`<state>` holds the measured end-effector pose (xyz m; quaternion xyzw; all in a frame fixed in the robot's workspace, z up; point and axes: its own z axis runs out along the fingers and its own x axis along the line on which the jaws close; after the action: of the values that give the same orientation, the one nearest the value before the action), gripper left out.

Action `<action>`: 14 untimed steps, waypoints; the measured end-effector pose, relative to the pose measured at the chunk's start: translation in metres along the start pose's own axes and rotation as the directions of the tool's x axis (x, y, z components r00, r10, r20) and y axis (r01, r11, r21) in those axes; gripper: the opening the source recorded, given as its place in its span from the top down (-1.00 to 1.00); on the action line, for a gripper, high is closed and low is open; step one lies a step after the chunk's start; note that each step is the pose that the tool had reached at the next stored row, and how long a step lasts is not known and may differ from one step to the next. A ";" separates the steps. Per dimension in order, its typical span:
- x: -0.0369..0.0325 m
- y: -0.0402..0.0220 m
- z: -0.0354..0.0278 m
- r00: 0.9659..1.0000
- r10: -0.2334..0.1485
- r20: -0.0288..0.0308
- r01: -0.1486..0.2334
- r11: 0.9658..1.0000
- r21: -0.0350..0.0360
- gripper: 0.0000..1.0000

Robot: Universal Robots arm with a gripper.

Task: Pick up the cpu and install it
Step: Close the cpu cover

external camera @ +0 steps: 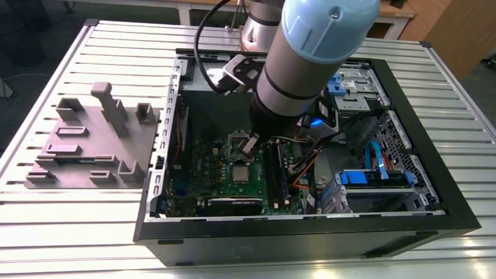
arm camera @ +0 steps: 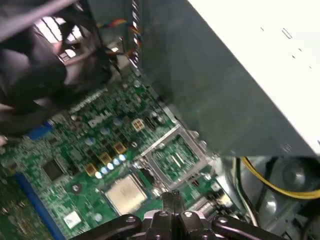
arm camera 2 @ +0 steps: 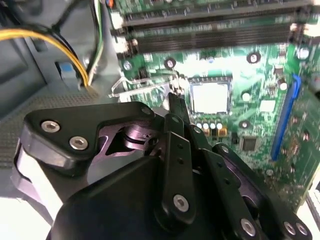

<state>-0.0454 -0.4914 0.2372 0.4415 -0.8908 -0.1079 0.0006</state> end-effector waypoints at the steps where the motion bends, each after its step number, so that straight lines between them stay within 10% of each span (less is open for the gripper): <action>1: -0.0023 -0.0017 0.0000 1.000 0.000 0.001 0.000 1.000 0.001 0.79; 5: -0.0087 -0.0059 0.0007 1.000 -0.004 0.003 0.004 1.000 0.005 0.79; 11: -0.0085 -0.0063 0.0028 0.995 -0.097 -0.012 0.097 0.995 -0.002 0.79; 14: -0.0091 -0.0071 0.0030 0.994 -0.112 0.006 0.112 0.994 -0.010 0.79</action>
<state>-0.0346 -0.4879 0.2338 0.4905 -0.8640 -0.1136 -0.0054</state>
